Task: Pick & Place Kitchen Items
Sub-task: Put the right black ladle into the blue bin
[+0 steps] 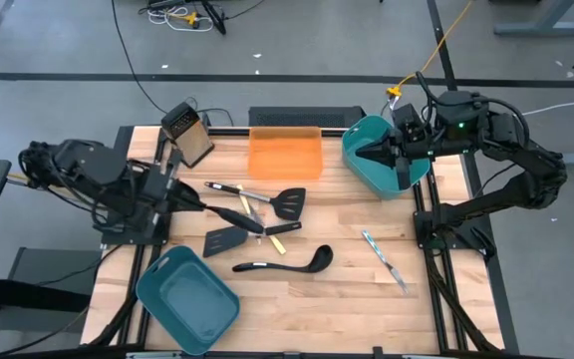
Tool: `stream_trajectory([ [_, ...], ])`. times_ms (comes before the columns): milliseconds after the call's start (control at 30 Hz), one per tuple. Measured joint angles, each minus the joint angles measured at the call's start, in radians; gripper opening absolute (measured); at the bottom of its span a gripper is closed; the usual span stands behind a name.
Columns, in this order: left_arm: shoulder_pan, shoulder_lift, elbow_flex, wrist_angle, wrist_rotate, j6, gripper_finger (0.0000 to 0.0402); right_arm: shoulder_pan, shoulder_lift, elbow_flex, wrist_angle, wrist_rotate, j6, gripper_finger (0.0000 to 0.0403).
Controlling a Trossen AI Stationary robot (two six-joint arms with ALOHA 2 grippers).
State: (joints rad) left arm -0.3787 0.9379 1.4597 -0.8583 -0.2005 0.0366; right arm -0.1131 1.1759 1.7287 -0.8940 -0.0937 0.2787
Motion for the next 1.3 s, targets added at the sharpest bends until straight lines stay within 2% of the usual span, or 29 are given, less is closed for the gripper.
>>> stream_trajectory([
  [233, -0.031, -0.002, -0.003, -0.028, 0.004, -0.003, 0.0014, 0.0, 0.0, 0.0, 0.008, 0.0, 0.0, 0.0],
  [533, -0.08, 0.032, -0.06, -0.031, 0.068, -0.071, 0.0014, 0.0, 0.0, 0.0, 0.028, 0.0, -0.005, 0.0],
  [1000, -0.247, 0.158, -0.075, -0.025, 0.067, -0.168, 0.0014, 0.0, 0.0, 0.0, 0.026, -0.003, 0.0, 0.0],
  [1300, -0.342, 0.195, -0.076, -0.008, 0.063, -0.255, 0.0014, 0.0, 0.0, 0.0, 0.026, -0.019, 0.001, 0.0],
])
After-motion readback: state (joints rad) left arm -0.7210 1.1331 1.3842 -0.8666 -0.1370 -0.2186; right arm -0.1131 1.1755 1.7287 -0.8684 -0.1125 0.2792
